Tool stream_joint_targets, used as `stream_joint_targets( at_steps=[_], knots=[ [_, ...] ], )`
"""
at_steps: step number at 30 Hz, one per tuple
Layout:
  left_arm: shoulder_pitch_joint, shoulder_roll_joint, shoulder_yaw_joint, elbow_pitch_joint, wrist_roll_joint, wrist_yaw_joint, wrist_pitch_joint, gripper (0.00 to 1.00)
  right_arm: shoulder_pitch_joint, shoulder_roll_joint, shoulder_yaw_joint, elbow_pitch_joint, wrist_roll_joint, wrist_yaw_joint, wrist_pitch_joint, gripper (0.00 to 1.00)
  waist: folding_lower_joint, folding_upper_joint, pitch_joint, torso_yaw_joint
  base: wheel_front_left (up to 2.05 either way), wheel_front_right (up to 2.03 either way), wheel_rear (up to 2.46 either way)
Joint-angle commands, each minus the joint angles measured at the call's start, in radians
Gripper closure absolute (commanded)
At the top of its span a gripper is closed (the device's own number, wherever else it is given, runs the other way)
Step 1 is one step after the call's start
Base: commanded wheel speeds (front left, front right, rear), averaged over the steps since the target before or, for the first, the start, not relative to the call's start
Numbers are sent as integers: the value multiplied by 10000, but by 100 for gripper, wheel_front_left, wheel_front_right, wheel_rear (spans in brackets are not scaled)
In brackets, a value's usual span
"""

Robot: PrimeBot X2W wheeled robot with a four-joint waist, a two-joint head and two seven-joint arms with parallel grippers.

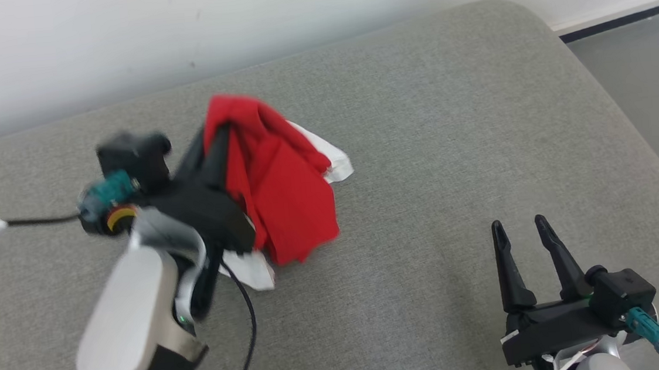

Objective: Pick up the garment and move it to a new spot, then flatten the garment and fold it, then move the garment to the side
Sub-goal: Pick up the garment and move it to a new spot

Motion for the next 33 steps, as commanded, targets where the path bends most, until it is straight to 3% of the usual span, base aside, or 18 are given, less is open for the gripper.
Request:
stream_joint_targets(
  at_steps=[1,7,9,19,33],
  knots=[
    [163,-71,-40,204,-107,-45,-122,100,35,1,46,-24,-58,-21,-25,0,0,0,-32,89,0,0,0],
    [517,-453,-890,2222,238,-279,-658,100,-161,-5,235,18,-188,-21,-25,0,0,0,-206,293,0,0,0],
    [325,-577,-1176,2562,405,-321,-974,0,-154,-10,228,33,-225,-21,-25,0,0,0,-309,380,0,0,0],
    [-8,-693,-1402,2546,120,-446,-2269,0,512,-4,39,204,-560,-21,-25,0,0,0,-1256,1163,0,0,0],
    [2370,1210,-263,1474,-109,143,-2696,0,784,-7,-69,177,-720,-22,-25,0,0,0,-1730,1899,0,0,0]
  ],
)
